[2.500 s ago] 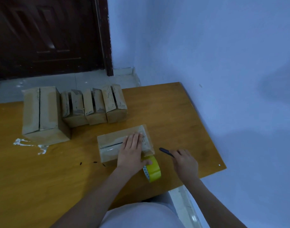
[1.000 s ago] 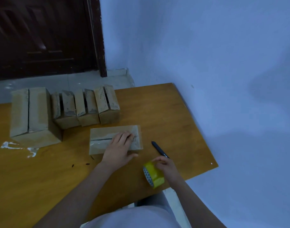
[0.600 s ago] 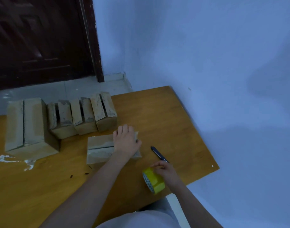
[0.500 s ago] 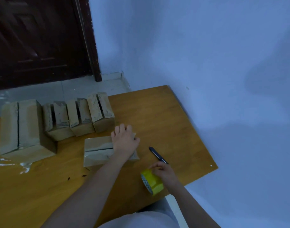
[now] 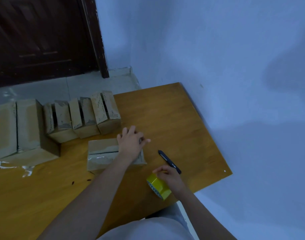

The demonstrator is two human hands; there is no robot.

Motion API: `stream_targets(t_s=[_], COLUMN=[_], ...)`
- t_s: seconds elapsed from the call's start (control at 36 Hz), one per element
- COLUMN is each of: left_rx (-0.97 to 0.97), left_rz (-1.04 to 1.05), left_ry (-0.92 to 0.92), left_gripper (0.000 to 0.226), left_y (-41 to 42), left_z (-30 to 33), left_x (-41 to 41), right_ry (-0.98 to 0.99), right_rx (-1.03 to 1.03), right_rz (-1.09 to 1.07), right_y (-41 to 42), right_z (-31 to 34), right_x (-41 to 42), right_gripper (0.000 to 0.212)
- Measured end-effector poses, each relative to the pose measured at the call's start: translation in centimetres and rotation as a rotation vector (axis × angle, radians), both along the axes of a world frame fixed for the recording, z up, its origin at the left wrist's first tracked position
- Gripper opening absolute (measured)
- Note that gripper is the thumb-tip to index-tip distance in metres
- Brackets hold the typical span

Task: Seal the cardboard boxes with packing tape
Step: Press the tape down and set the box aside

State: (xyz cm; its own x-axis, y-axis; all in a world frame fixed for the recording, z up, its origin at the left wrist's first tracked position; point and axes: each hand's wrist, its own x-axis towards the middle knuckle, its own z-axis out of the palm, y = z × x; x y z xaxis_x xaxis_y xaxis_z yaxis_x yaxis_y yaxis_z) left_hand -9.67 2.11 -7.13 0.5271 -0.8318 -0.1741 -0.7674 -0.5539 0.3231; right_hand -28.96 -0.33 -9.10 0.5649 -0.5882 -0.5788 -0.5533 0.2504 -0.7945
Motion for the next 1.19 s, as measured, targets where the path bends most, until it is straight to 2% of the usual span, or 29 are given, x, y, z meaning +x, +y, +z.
stream_targets(t_s=[0.14,0.28,0.36,0.44,0.5,0.53,0.58,0.69,0.75,1.06,1.19], left_rx=[0.005,-0.036,-0.169,-0.304,-0.365,-0.367,-0.312,-0.025,-0.026,-0.252,-0.208], left_rz=[-0.042,-0.1,-0.11,-0.269,-0.387,-0.421,-0.483,-0.555,-0.582,-0.363,-0.275], left_ry=[-0.041,-0.016,-0.001,-0.183,-0.142,-0.089,-0.044,-0.067,-0.14,-0.252,-0.21], left_gripper=[0.044,0.038,0.033,0.028,0.02,0.024,0.033,0.031,0.028,0.009,0.011], left_y=[0.4,0.8,1.6,2.7,4.0,4.8,5.8,6.5,6.6,6.3,5.5], left_z=[-0.3,-0.2,0.1,0.4,0.4,0.4,0.3,0.8,0.5,-1.4,-1.9], left_x=[-0.2,-0.1,0.3,0.4,0.4,0.2,0.0,-0.6,-1.0,-3.0,-4.1], right_ry=[0.004,0.022,0.027,0.046,0.052,0.052,0.043,0.046,0.046,0.028,0.02], right_rx=[-0.012,-0.044,-0.053,-0.052,-0.058,-0.058,-0.061,-0.051,-0.047,-0.038,-0.025], right_rz=[0.04,0.054,0.068,0.059,0.061,0.063,0.059,0.038,0.031,0.01,0.006], right_y=[-0.1,0.1,0.2,0.2,0.2,0.3,0.3,0.4,0.5,0.6,0.6], right_z=[0.3,0.5,0.7,0.6,0.6,0.6,0.7,0.7,0.6,0.5,0.4], right_x=[0.0,-0.2,0.0,0.1,0.1,0.1,0.1,0.1,0.0,-0.5,-0.6], right_gripper=[0.016,0.013,0.014,0.014,0.015,0.015,0.017,0.021,0.021,0.015,0.013])
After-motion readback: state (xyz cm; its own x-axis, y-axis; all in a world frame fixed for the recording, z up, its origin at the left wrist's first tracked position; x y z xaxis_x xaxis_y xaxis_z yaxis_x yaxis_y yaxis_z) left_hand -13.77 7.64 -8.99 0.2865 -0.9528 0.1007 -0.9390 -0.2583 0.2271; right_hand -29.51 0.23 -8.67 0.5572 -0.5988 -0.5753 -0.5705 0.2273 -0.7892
